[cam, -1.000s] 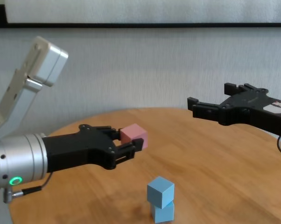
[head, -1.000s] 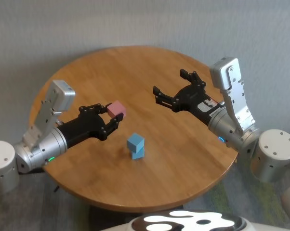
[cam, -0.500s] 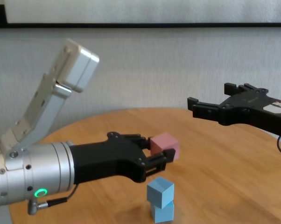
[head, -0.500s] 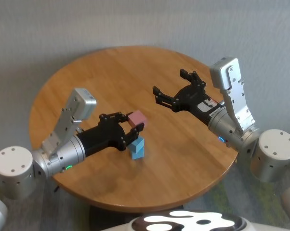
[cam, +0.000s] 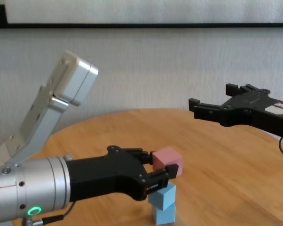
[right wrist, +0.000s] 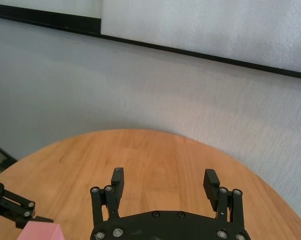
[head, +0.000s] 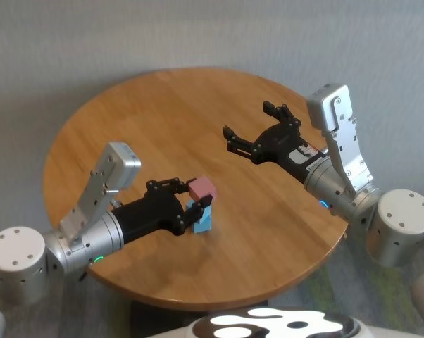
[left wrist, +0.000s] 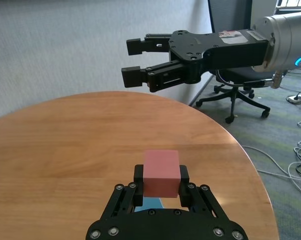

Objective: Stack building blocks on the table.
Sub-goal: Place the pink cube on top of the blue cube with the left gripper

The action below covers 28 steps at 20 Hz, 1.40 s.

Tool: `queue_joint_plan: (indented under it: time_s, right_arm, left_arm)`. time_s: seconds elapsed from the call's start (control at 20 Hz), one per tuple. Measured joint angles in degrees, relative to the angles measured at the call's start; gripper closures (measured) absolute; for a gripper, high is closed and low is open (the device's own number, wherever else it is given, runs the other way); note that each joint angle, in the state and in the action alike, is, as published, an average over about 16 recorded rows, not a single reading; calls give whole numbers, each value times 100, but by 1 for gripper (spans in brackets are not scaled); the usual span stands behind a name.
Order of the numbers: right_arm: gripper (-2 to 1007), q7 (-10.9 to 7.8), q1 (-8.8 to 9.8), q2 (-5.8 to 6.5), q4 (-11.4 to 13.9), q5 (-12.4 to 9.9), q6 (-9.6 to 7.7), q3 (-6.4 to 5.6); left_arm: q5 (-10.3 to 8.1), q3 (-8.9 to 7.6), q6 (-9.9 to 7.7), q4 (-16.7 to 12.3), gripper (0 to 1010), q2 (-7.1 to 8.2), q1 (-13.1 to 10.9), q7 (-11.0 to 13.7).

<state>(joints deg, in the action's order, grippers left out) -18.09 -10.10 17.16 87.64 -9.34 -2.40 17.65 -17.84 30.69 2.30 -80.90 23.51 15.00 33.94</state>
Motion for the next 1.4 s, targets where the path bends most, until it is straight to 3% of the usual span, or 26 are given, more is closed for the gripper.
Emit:
queue_joint_plan:
  time_s: [0.4,1.4]
  right_arm:
    - [0,0,0,0,0,0,0,0]
    - [0,0,0,0,0,0,0,0]
  left_arm:
    - [-67,68,-47,66,613,69,32,64]
    - [-129,189,-155,367,613,47,264,172]
